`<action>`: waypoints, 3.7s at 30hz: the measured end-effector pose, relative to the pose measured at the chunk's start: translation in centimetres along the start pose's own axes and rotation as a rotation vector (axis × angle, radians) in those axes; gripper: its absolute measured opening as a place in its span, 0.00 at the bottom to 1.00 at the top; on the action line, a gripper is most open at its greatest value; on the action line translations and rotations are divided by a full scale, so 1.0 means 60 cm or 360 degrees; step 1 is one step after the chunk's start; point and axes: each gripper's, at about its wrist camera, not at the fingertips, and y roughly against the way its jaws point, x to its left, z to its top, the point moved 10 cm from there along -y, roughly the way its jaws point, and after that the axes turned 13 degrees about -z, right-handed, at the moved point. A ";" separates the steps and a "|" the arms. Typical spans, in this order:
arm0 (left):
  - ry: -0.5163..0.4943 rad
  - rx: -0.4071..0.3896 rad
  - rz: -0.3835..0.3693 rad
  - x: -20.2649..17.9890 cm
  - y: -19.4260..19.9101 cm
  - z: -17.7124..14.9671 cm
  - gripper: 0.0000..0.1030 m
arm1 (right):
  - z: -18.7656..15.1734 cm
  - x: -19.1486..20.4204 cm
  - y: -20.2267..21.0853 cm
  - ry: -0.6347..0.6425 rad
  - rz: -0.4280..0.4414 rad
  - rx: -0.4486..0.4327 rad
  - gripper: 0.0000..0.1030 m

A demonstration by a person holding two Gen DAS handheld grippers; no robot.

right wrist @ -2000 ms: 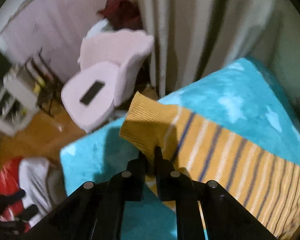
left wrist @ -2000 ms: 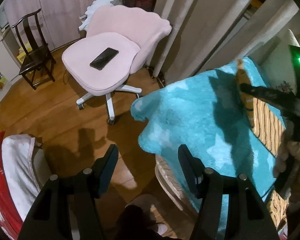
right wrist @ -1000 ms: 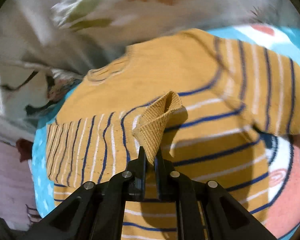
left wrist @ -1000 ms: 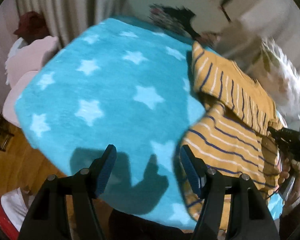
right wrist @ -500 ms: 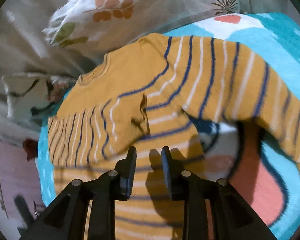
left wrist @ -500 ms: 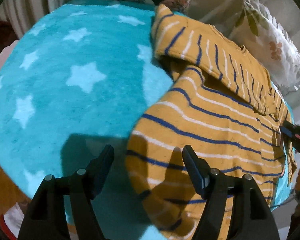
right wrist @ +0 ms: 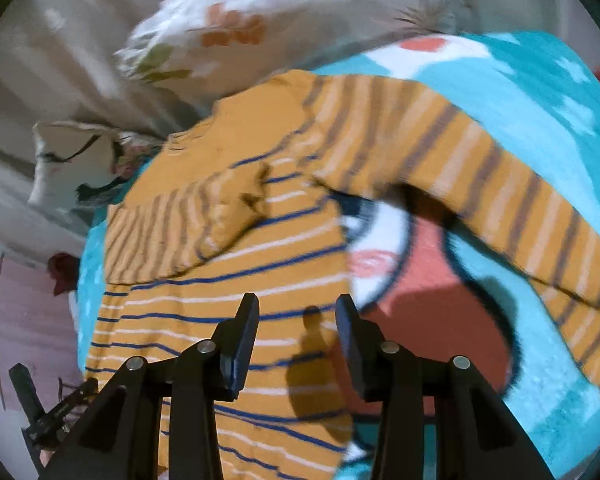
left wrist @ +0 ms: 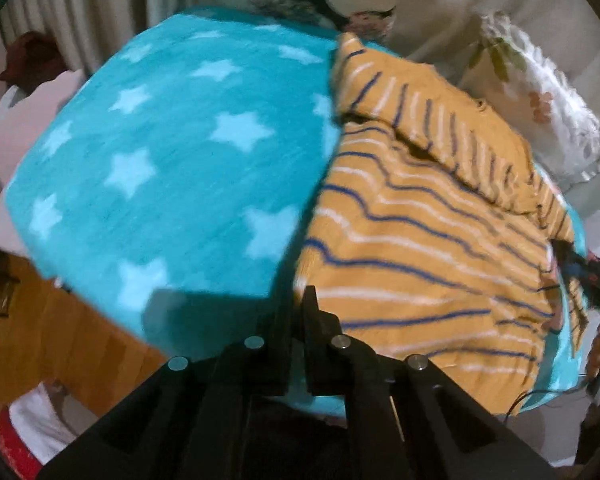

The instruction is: Fold small clothes

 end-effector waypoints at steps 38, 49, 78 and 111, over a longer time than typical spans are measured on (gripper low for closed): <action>-0.0238 0.0041 -0.0177 -0.184 -0.041 0.014 0.55 | -0.004 -0.285 0.093 -0.0731 0.0008 -0.0231 0.33; -0.0439 0.0185 -0.0249 -0.290 -0.085 -0.021 0.55 | -0.108 -0.440 0.154 -0.1349 0.0322 -0.0261 0.49; -0.0306 0.0218 -0.0233 -0.265 -0.098 -0.025 0.55 | -0.056 -0.486 0.154 -0.1330 0.0181 -0.0412 0.06; -0.0061 -0.0014 -0.0269 -0.028 -0.009 0.092 0.59 | 0.188 0.198 0.059 0.0087 0.0037 -0.0403 0.08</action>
